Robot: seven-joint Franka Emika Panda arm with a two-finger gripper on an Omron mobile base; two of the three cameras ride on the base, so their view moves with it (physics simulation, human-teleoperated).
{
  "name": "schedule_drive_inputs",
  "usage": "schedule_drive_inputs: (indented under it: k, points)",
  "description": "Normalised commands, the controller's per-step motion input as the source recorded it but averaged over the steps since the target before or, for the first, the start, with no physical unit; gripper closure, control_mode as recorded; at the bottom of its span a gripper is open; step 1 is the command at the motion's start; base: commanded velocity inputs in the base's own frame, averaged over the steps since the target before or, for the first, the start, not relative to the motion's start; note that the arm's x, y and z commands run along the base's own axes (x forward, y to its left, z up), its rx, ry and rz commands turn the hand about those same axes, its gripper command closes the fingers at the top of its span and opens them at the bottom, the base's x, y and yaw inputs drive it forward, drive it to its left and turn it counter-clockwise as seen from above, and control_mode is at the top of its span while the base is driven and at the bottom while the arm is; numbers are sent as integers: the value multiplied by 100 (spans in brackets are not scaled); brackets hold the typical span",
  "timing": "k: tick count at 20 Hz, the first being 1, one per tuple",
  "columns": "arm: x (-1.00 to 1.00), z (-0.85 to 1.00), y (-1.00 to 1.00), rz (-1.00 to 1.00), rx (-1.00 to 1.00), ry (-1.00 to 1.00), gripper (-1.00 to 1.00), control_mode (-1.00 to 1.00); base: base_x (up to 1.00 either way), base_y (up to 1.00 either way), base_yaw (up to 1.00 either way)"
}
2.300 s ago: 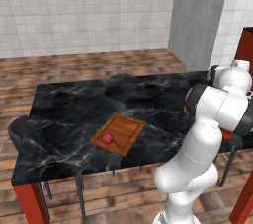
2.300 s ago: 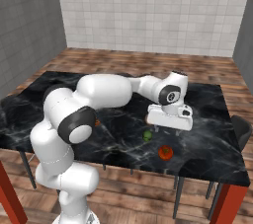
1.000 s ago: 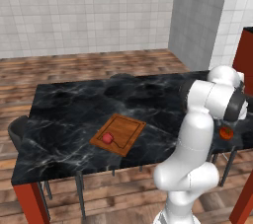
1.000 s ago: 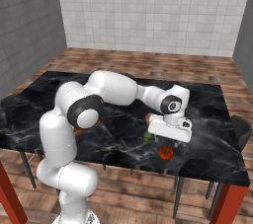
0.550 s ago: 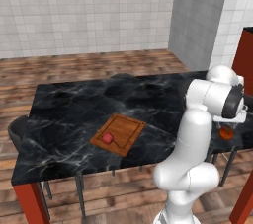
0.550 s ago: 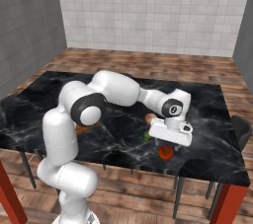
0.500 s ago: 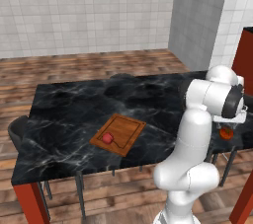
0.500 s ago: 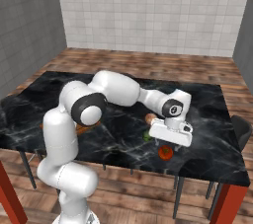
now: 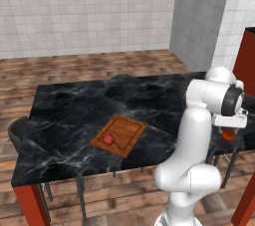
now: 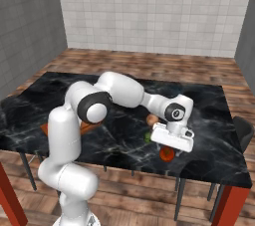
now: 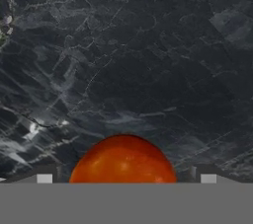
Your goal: Place the avocado, onion, tomato, and bell pepper on the cutting board.
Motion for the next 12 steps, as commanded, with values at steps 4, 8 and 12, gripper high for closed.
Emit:
schedule_drive_inputs:
  k: [4,8,12]
  points:
    - [0,-19,0,0,2,6,-100,-100,0,0,0]
    - [0,-19,0,-1,3,6,-100,-100,0,0,0]
    - [-12,-18,0,-3,3,3,-100,-100,0,0,0]
